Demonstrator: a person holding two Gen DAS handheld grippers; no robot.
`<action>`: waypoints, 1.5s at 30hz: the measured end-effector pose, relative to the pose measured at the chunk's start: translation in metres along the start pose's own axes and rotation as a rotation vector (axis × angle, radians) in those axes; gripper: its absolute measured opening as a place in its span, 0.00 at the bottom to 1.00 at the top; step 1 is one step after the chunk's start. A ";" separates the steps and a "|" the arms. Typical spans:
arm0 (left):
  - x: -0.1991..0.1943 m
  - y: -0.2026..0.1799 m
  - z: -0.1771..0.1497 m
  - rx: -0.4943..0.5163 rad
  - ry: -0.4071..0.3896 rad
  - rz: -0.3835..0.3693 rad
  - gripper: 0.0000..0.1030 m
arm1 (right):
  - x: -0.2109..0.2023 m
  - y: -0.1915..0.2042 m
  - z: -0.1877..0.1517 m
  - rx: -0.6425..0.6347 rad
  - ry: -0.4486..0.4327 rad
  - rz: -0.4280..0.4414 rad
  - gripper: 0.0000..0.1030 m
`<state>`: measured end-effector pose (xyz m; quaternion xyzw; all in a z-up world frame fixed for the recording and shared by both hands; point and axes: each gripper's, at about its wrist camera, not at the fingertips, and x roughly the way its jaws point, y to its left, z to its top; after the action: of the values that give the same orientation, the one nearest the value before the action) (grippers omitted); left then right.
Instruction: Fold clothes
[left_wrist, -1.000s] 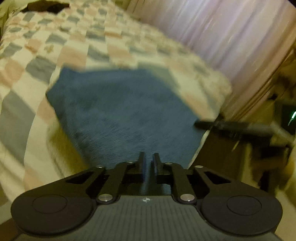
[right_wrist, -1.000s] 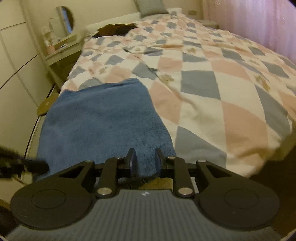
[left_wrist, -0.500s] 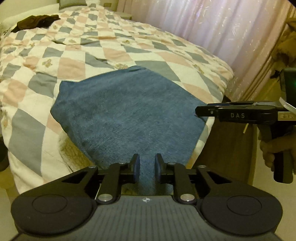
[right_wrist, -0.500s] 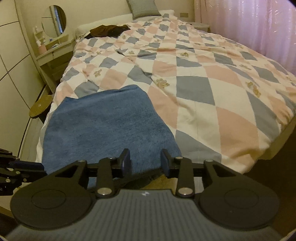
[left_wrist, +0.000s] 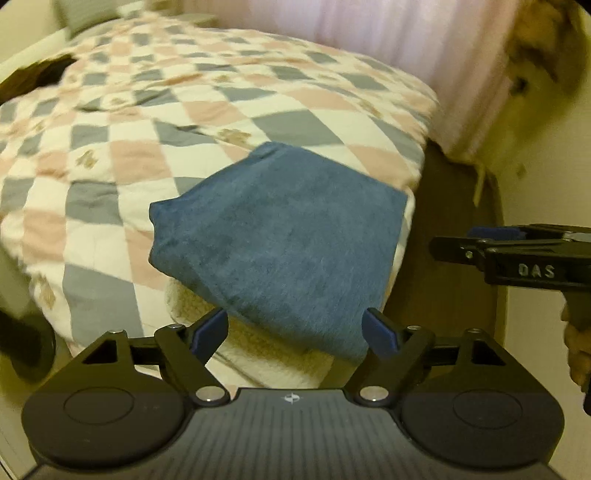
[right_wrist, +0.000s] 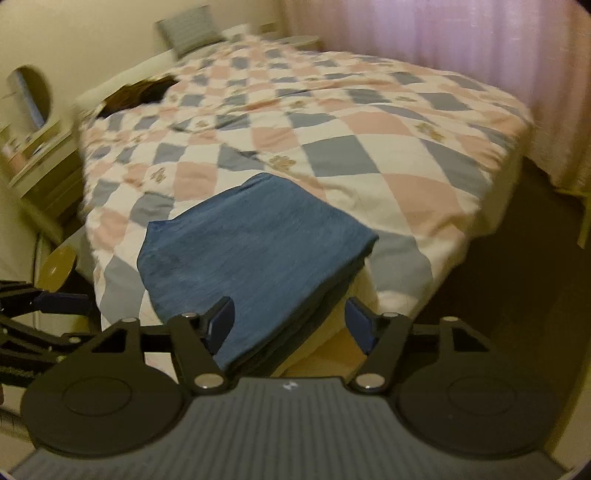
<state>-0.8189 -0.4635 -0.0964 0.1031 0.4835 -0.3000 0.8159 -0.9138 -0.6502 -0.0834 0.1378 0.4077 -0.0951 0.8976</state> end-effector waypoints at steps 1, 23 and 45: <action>-0.004 0.005 -0.001 0.030 0.005 -0.018 0.86 | -0.006 0.010 -0.009 0.027 -0.012 -0.029 0.67; -0.115 0.057 -0.068 0.331 -0.065 -0.018 0.99 | -0.123 0.147 -0.129 0.407 -0.077 -0.235 0.96; -0.145 0.053 -0.092 0.262 -0.100 0.160 1.00 | -0.154 0.163 -0.132 0.344 -0.082 -0.319 0.99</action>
<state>-0.9056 -0.3224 -0.0261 0.2318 0.3890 -0.2992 0.8399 -1.0603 -0.4444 -0.0223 0.2185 0.3652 -0.3091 0.8505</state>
